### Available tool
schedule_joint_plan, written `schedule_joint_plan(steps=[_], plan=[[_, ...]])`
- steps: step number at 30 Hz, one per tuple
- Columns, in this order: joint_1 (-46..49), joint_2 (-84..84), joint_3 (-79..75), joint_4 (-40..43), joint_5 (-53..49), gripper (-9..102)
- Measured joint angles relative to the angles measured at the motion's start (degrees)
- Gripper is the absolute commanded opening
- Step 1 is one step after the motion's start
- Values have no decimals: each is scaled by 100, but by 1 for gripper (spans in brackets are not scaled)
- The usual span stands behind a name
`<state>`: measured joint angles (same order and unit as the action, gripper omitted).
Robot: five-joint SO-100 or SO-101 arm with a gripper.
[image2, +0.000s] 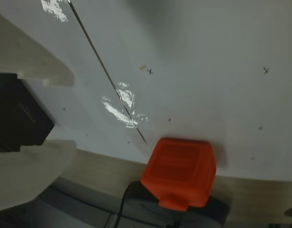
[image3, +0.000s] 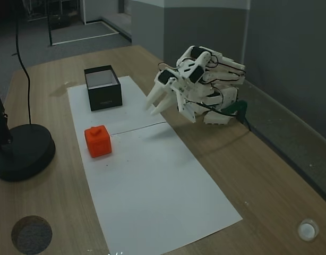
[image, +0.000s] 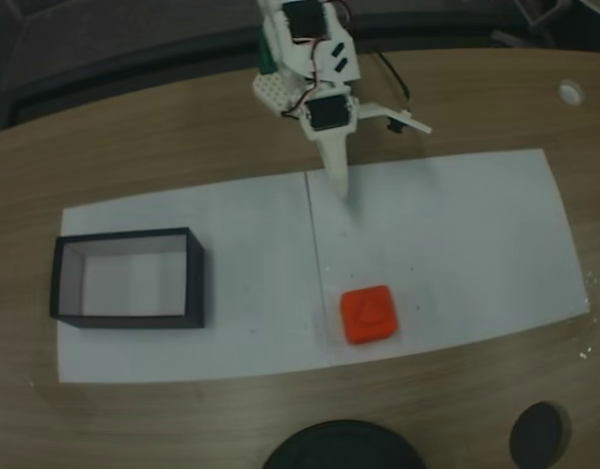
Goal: Grab a orange square and put it in the box.
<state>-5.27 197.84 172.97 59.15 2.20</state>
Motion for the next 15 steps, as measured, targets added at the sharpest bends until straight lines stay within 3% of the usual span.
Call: schedule_joint_plan(steps=[6, 11, 15], plan=[[-264, -53, -1125, -220, 264, 19], [-624, -642, -2118, -105, 387, 31], [-650, -2039, -2558, -105, 439, 36]])
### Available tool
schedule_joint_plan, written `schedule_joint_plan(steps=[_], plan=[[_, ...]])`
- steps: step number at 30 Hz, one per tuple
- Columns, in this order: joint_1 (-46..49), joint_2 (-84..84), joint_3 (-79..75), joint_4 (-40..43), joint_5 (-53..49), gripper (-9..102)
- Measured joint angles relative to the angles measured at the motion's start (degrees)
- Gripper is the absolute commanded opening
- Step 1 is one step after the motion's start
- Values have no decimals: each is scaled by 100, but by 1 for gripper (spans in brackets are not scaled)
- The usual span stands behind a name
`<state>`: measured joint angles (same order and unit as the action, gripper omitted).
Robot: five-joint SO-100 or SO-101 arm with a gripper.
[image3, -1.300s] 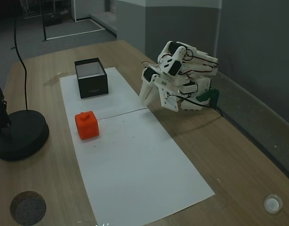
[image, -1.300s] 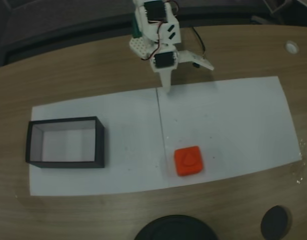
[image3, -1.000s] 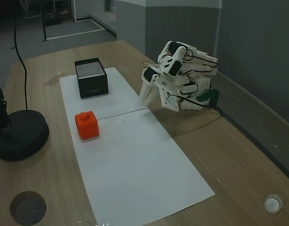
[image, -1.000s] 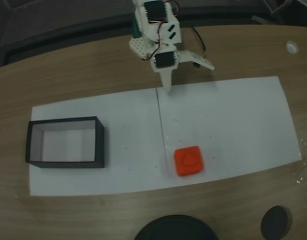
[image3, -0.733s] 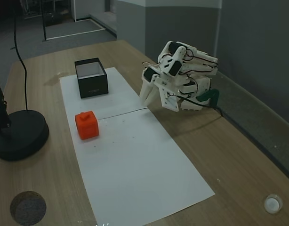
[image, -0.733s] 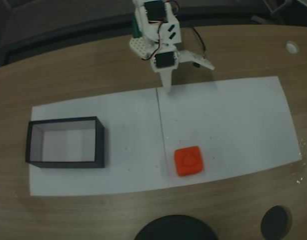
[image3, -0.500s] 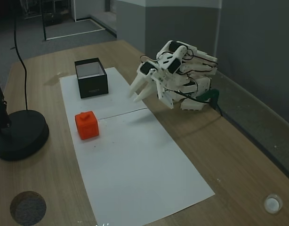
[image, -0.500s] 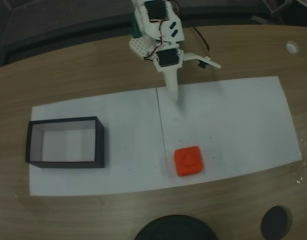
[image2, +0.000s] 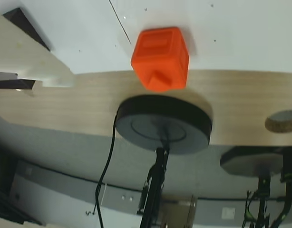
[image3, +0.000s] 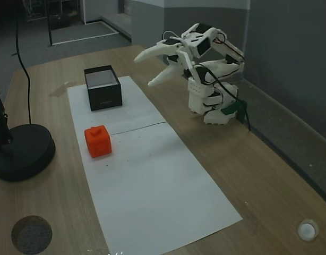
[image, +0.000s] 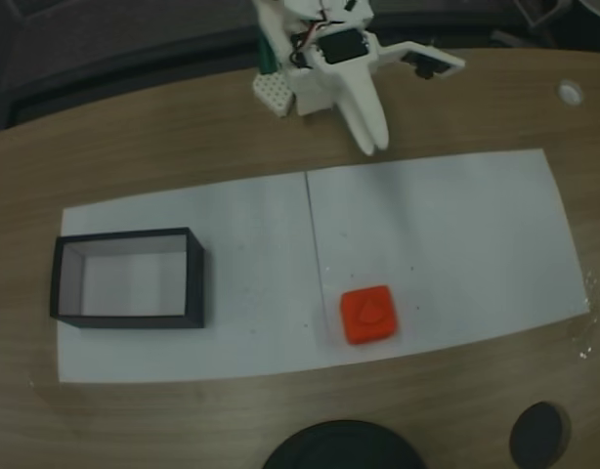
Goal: Grab a orange square and put it in the box.
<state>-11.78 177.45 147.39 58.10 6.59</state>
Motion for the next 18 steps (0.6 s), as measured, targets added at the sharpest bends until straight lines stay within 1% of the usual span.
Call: schedule_joint_plan(steps=[3, 9, 15, 18], plan=[[-53, -1266, -519, 0, 0, 36], [0, -3850, -2092, 62, -9, 36], [0, -6187, -3665, 677, -9, 36], [149, -7181, -4333, 905, -9, 36]])
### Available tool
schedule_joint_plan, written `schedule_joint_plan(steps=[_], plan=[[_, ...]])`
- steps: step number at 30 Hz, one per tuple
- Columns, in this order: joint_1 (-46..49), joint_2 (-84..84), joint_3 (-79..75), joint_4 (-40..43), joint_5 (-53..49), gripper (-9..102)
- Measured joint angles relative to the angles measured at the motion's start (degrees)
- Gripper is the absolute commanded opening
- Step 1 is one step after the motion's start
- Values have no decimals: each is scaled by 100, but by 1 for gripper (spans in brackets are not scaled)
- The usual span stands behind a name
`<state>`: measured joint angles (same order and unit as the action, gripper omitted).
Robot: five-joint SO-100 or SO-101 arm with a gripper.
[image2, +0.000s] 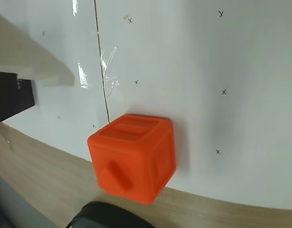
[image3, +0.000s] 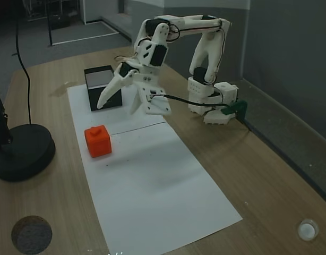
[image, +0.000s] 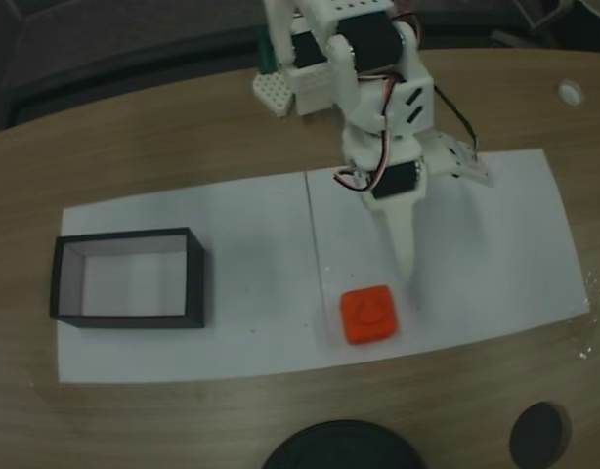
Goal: Grab a orange square and put it in the box.
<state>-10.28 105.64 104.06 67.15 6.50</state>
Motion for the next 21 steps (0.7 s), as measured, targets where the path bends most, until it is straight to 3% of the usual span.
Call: schedule_joint_plan(steps=[10, 21], plan=[[237, -2232, -1846, 694, -202, 36], [229, -2944, -2839, 870, -202, 36]])
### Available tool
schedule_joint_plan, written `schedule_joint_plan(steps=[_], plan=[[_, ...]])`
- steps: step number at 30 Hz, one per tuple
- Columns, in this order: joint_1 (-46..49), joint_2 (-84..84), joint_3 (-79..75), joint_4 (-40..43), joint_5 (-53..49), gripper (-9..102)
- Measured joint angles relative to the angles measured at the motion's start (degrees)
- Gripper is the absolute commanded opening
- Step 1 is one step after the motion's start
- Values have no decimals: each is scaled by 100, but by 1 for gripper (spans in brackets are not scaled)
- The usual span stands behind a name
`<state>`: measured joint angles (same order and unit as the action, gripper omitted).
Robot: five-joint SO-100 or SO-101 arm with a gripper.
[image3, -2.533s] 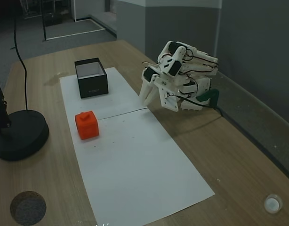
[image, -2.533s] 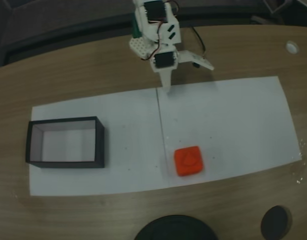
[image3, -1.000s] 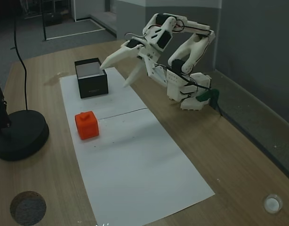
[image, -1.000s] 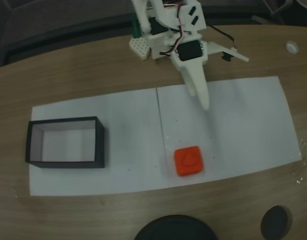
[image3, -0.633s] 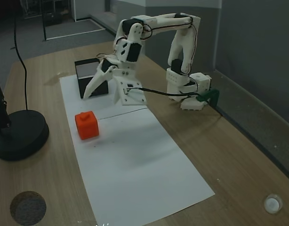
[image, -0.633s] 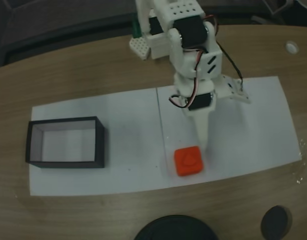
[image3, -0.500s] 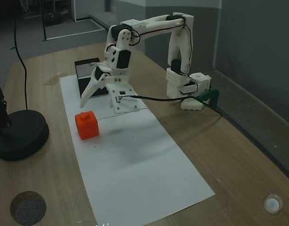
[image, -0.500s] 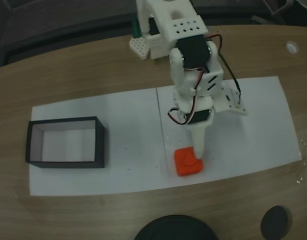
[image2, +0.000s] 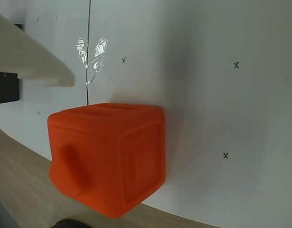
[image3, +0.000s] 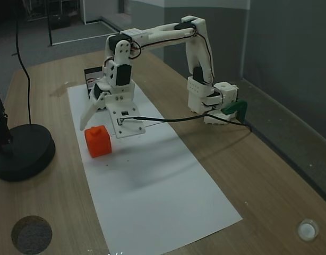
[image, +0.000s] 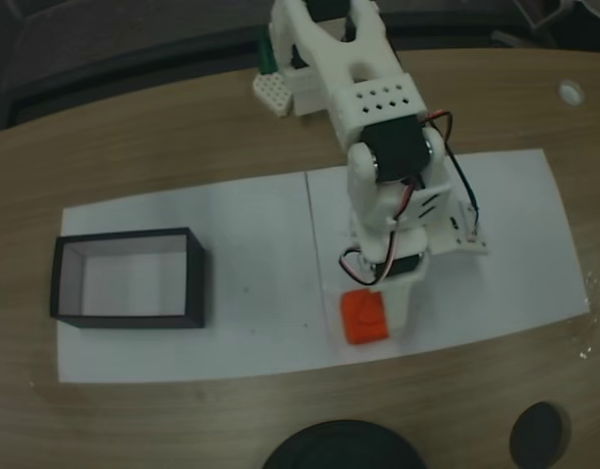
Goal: Grab a orange square and put it in the box.
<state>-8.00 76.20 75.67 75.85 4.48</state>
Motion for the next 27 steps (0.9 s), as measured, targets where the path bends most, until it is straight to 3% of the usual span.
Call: schedule_joint_plan(steps=[10, 15, 22, 27], plan=[[0, -756, -448, 0, 0, 34], [0, -1055, -624, -79, -237, 8], [141, -1107, -747, -79, -510, 8], [738, -1125, -1274, 545, -721, 8]])
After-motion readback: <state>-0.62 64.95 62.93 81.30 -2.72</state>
